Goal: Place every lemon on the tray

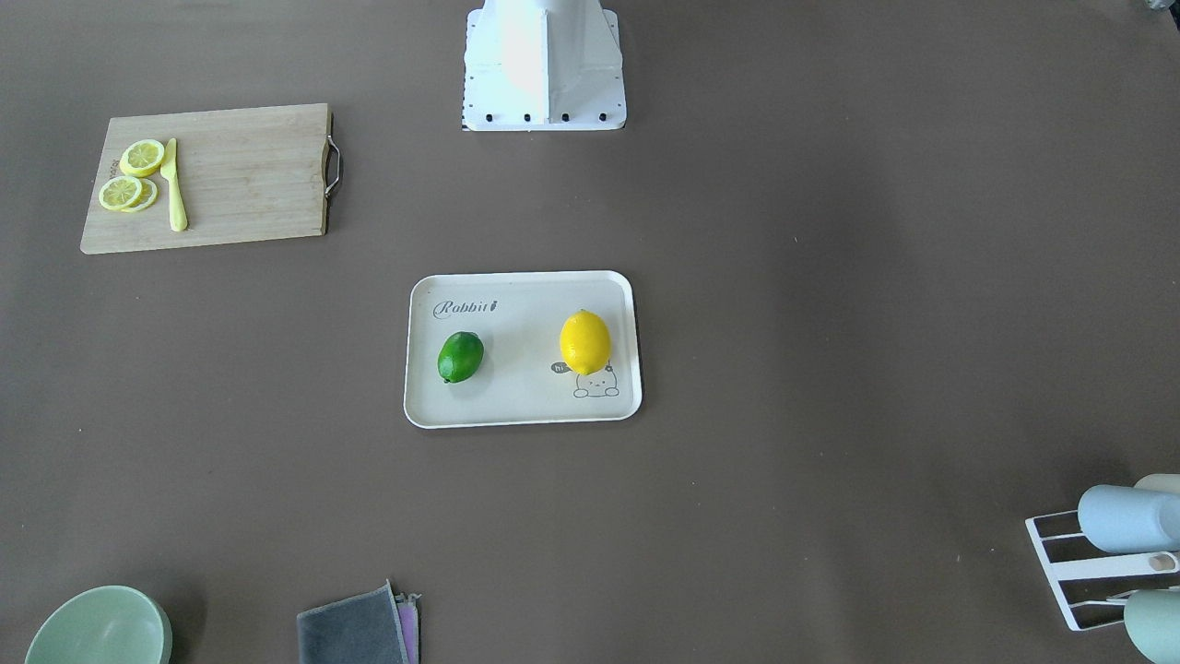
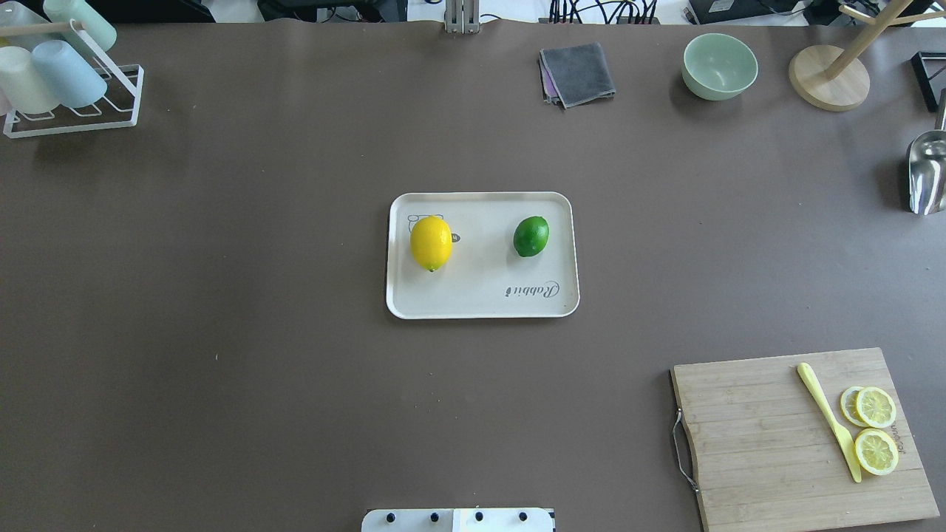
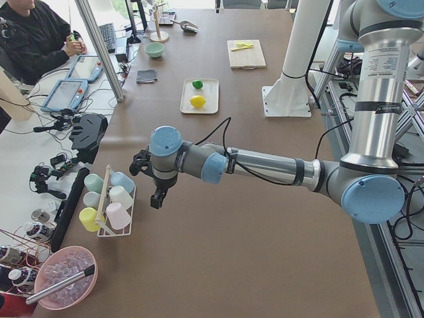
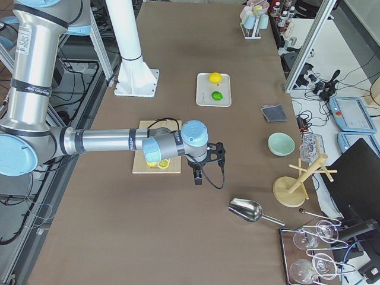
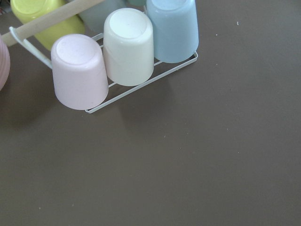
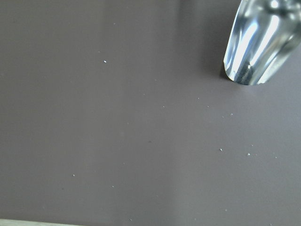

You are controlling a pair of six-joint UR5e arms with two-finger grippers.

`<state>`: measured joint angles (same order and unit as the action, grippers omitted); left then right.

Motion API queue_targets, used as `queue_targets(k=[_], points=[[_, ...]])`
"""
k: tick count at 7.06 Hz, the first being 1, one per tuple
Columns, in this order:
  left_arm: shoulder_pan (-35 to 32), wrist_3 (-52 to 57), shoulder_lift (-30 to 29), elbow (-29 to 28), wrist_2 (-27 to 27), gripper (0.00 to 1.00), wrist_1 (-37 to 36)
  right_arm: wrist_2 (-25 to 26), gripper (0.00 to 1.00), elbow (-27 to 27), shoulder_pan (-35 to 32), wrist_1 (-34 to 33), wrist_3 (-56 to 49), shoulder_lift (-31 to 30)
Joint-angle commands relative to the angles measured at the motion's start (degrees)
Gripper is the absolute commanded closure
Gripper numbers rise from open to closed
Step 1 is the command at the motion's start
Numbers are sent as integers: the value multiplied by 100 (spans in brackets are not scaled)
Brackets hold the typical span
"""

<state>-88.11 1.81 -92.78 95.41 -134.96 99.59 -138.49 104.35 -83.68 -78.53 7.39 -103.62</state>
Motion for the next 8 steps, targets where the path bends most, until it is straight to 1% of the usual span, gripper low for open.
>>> queue_targets(k=[1,2,3,4,6,8], points=[[-303,30,32,13,-56,2,-324,6,0,-291,-411,-311,-632,-53],[-312,22,24,4,-30,2,-552,6,0,-240,-595,-599,-633,-9],[-295,-5,-29,-48,-4,2,-580,15,0,-170,-606,-985,-642,165],[-286,-22,-12,-75,-4,2,-563,41,0,-195,-580,-1162,-642,350],[-304,-22,241,-67,-30,2,-493,50,0,-239,-519,-1400,-642,587],[-304,-22,252,-40,-21,2,-502,50,0,-275,-501,-1437,-642,633]])
